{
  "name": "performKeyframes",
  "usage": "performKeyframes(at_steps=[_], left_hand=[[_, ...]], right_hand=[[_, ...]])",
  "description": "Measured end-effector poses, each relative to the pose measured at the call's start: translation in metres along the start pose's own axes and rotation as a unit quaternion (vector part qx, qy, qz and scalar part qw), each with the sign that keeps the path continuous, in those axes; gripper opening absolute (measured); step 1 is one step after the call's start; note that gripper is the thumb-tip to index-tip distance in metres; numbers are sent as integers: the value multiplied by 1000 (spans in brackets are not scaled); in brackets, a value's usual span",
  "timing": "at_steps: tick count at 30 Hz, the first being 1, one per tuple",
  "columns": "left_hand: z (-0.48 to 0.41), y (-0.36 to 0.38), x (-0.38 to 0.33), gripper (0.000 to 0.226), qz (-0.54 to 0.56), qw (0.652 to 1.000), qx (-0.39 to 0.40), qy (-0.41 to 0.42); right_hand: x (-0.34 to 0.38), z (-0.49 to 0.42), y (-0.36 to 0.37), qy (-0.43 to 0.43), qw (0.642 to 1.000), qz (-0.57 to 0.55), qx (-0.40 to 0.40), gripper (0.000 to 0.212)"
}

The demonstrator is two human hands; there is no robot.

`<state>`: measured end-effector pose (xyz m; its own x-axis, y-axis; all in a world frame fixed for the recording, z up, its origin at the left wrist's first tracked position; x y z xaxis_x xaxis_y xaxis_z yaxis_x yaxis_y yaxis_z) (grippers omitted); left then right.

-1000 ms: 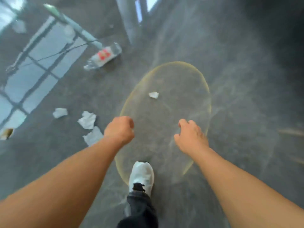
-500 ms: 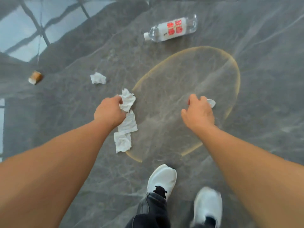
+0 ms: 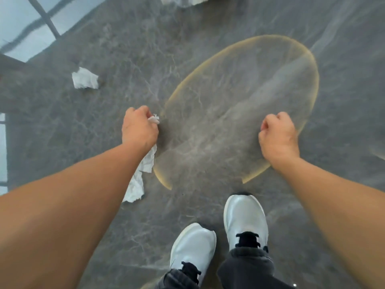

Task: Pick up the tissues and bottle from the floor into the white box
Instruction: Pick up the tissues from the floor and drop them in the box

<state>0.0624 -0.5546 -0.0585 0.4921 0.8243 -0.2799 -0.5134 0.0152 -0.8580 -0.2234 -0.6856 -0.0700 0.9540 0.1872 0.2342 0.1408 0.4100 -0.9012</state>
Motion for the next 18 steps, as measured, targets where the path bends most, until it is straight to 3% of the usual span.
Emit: performKeyframes(at_steps=[3,11,18], left_hand=[[24,-10,-43,12,3,998,34,43],[144,-13,-189,20,-36,962,120,243],[327,59,-223,19,-71,900,235,361]], right_hand=[[-2,12,-39,28,998,-58,10,9],[-54,113,-130,175,973,-134,-74,10],[-168,282,-114,355,912,-180,-98,13]])
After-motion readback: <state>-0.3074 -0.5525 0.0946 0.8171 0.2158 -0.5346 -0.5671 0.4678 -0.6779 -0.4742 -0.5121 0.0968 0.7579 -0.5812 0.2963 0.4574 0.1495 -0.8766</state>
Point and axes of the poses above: each hand's wrist, its own z-axis away from the middle knuckle, its own y-axis out of the palm, x = y × z, the point moved 1 cm from there along -z, towards the middle knuckle, and after that the axes turned 4 degrees about z, right-handed, at the moved point
